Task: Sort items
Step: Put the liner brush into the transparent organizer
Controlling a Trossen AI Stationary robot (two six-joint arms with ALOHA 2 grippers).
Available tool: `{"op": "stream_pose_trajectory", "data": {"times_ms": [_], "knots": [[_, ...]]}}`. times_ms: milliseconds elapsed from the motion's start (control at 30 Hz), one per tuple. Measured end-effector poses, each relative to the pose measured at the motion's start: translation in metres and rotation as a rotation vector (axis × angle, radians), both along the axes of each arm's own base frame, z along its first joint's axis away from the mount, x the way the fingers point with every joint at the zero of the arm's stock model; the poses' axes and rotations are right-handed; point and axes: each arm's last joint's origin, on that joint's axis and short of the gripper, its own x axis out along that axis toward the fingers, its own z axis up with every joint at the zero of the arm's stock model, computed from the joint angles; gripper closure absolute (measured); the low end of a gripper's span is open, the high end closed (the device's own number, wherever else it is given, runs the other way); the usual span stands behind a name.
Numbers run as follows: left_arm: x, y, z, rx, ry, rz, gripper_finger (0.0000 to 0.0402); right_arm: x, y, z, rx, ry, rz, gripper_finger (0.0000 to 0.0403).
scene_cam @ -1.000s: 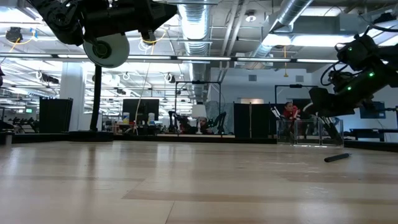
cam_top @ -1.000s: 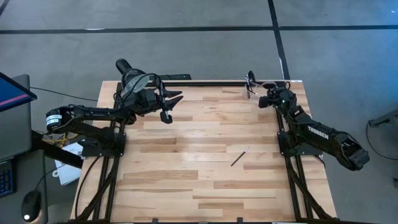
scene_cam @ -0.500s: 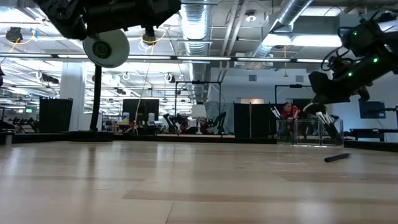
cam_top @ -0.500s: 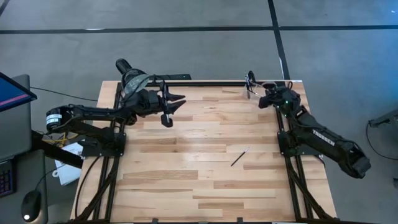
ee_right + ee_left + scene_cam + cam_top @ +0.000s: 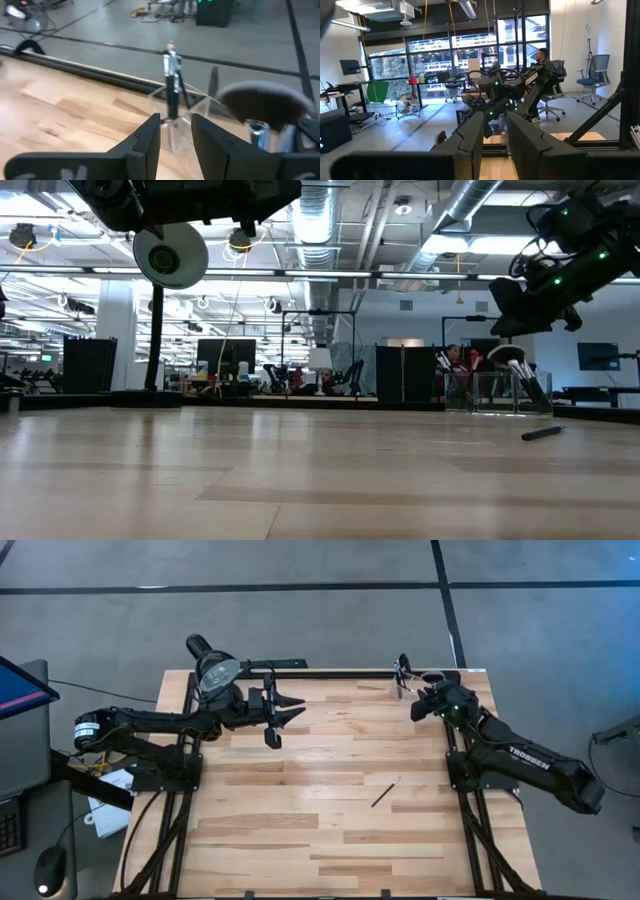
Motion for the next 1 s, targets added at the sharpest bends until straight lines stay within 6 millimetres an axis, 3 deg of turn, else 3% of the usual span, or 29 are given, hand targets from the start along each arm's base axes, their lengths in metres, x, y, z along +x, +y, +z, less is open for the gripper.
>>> {"op": "stream_pose_trajectory", "data": {"times_ms": [333,600,800,1000], "knots": [[0.0,0.002,0.0,-0.015,-0.008,0.071,0.0318,0.023,0.025,0.01,0.03,-0.112,0.195,0.0301],[-0.003,0.012,0.002,-0.015,-0.022,0.119,0.0318,0.057,0.054,0.024,0.054,-0.045,0.281,0.031],[-0.011,0.029,0.006,-0.024,-0.039,0.185,0.0318,0.088,0.073,0.037,0.298,0.054,0.263,0.0312],[-0.021,0.037,0.013,-0.042,-0.06,0.224,0.0318,0.115,0.094,0.034,0.663,0.152,0.164,0.0312]]}}
